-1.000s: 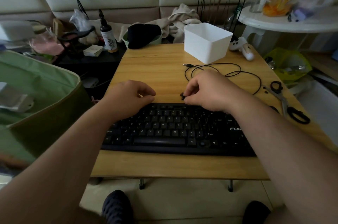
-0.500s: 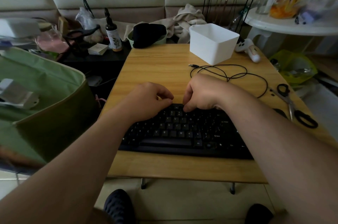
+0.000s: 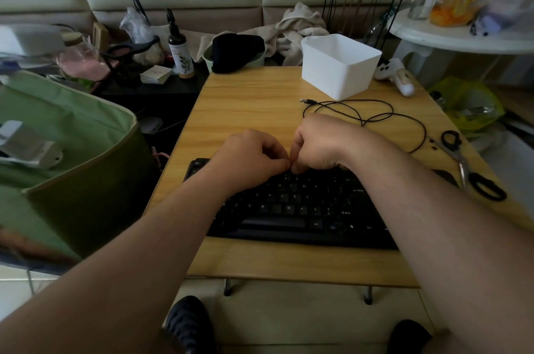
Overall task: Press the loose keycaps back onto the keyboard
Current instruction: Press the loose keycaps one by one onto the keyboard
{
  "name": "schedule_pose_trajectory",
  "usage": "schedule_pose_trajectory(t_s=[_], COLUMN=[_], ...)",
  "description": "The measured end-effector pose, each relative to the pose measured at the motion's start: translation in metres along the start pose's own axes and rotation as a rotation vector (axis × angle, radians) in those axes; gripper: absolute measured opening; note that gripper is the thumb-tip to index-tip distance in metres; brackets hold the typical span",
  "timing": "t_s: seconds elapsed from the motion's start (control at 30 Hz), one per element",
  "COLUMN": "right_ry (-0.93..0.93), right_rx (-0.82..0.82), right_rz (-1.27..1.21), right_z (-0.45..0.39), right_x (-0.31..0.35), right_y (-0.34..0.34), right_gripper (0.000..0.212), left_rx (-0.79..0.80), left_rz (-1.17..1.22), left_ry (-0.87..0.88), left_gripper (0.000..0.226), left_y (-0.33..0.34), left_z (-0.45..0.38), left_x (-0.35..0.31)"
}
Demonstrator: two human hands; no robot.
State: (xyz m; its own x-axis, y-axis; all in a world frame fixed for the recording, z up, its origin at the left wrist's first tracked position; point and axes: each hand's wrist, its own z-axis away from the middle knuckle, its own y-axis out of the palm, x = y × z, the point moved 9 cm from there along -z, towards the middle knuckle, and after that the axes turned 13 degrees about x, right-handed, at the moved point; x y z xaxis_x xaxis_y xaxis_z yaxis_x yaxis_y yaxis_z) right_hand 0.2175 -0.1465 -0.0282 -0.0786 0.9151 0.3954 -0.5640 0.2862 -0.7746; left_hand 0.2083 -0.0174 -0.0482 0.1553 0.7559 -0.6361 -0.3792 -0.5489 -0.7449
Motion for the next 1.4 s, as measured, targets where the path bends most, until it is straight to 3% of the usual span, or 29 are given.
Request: schedule_pose_trajectory(t_s=[0.1,0.43,0.6,0.73,0.93,1.17,1.4], right_ry=[0.001,0.028,0.021,-0.035,0.011,0.024,-0.027], right_rx=[-0.017,-0.097,-0.086,-0.193,-0.386,-0.396,-0.401], right_rz=[-0.017,-0.069,-0.156,-0.345,-0.285,-0.250,-0.203], right_z=[0.000,0.000,-0.004,0.002,0.011,0.014,0.019], right_x=[-0.003,-0.004,-0.015,-0.035,-0.078,-0.101,-0.101], right_y=[-0.001,0.003,0.001,-0.015,-0.037,-0.033,-0.030], right_gripper=[0.010,0.027,0.010,0.007,0.008,0.006,0.006], left_rx=[0.022,0.051,0.065,0.033,-0.075,-0.072,-0.049], left_rz=[0.029,0.054,0.092,0.096,-0.046,-0.172,-0.187], left_ry=[-0.027,-0.094,-0.092,-0.085,-0.079,-0.050,-0.082], left_gripper=[0.007,0.008,0.007,0.006,0.007,0.028,0.013], left_y=[0.001,0.005,0.004,-0.003,-0.009,0.008,0.014], left_z=[0.000,-0.005,-0.007,-0.012,-0.032,-0.059,-0.062], left_x=[0.001,0.002,0.004,0.004,-0.006,-0.027,-0.033])
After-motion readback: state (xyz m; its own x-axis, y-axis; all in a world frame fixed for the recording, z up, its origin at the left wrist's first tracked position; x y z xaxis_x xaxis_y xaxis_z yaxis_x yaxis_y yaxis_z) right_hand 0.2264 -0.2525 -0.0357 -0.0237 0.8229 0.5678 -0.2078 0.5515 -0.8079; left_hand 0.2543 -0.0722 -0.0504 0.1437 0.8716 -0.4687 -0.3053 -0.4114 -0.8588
